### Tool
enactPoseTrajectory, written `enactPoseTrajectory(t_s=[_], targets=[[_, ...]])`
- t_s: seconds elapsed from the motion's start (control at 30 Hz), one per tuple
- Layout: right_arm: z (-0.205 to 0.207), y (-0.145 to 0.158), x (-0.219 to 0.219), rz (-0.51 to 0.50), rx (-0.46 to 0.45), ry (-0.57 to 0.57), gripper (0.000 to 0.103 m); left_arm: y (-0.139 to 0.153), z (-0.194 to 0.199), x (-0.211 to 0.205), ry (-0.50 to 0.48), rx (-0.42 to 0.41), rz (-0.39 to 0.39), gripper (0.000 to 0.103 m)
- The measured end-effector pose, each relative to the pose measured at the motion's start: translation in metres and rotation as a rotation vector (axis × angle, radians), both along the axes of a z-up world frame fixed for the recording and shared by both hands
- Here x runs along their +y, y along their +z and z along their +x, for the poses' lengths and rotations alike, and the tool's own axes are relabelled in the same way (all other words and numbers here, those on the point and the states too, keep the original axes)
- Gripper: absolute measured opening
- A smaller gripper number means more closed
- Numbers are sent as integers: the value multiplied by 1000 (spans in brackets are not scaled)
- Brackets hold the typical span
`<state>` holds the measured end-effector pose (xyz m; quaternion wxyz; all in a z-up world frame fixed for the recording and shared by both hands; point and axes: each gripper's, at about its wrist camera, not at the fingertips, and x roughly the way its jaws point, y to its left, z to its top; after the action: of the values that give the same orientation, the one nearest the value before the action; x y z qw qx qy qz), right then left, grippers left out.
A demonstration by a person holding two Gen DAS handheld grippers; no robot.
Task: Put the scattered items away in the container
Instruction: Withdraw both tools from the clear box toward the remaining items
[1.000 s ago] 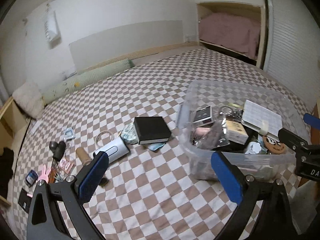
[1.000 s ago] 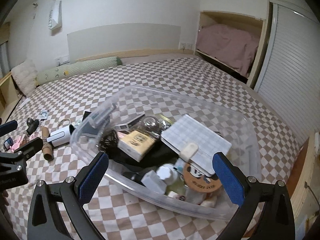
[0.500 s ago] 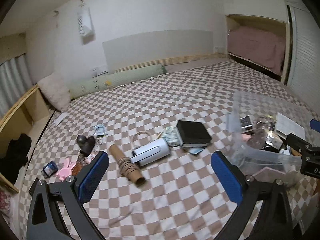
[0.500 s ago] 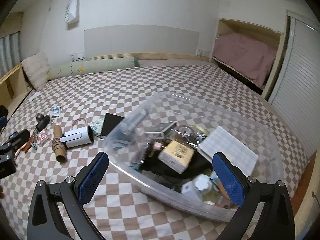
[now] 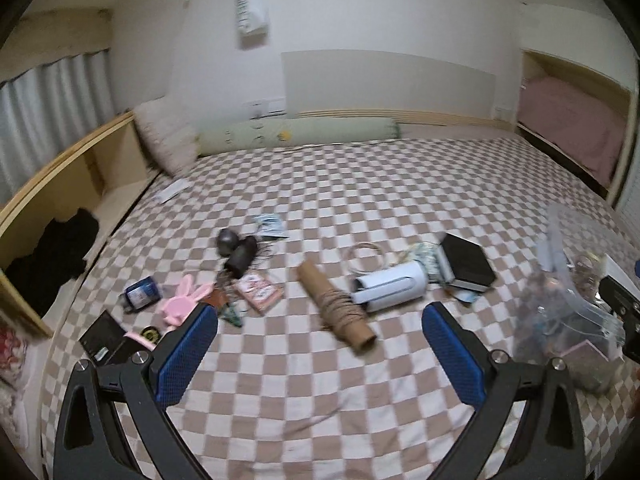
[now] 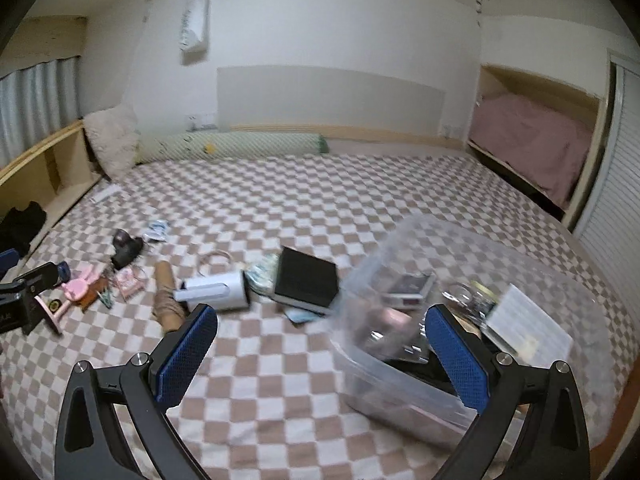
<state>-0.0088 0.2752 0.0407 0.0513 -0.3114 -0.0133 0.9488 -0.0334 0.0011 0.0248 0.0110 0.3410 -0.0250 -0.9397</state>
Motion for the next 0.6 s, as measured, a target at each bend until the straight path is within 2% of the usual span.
enactPoseTrajectory(t_s=[0.13,0.33,0.47,0.6], targets=[[-10,-8,-25,2,-5,47,103,-7,0,-30,47,-14,-19,103],[-25,-21,-56,46,4,108,103,-17,3,-73,89,-19,6,103],[-36,-29,-71,58,-28,129,103,-24,-1,-91,121,-25,5,103],[-43,-31,-84,48,-22,148,103,-35,-7,-105,152,-35,6,103]])
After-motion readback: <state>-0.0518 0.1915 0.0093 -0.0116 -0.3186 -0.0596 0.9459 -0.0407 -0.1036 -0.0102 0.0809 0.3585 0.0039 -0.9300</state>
